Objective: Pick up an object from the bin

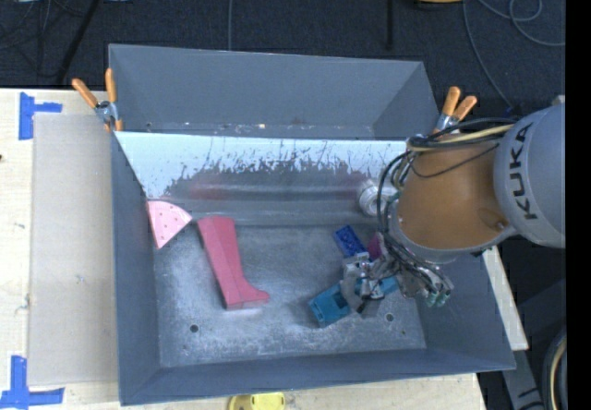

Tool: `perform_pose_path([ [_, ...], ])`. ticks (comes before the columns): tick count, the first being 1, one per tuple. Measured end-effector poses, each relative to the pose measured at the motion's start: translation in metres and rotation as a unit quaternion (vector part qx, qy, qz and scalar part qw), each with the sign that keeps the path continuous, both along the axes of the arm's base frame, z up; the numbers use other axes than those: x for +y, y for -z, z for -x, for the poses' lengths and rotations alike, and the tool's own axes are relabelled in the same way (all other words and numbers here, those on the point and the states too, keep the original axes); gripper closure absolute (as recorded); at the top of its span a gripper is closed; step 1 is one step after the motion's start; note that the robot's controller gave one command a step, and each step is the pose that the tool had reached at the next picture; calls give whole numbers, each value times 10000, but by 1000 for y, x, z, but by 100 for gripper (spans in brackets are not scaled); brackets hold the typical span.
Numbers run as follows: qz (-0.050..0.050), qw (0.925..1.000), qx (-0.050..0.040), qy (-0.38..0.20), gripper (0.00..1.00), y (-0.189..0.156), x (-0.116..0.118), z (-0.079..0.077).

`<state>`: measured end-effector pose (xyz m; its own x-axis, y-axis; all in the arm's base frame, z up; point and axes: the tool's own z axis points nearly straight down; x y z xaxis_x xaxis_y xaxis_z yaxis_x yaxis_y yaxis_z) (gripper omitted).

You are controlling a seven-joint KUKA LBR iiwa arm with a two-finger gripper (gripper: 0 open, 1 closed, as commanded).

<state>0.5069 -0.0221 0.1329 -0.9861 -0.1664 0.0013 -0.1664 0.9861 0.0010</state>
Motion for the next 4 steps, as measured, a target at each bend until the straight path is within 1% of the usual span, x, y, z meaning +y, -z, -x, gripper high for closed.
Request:
perform_pose_path([
  [1, -1, 10000, 0, 8, 0, 0, 0, 0],
  [2, -1, 10000, 1, 10, 0, 0, 0, 0],
  [3, -1, 9997, -52, -218, 0, 32, 0, 16],
  [4, 3, 9990, -31, 439, 100, 63, 7, 31],
])
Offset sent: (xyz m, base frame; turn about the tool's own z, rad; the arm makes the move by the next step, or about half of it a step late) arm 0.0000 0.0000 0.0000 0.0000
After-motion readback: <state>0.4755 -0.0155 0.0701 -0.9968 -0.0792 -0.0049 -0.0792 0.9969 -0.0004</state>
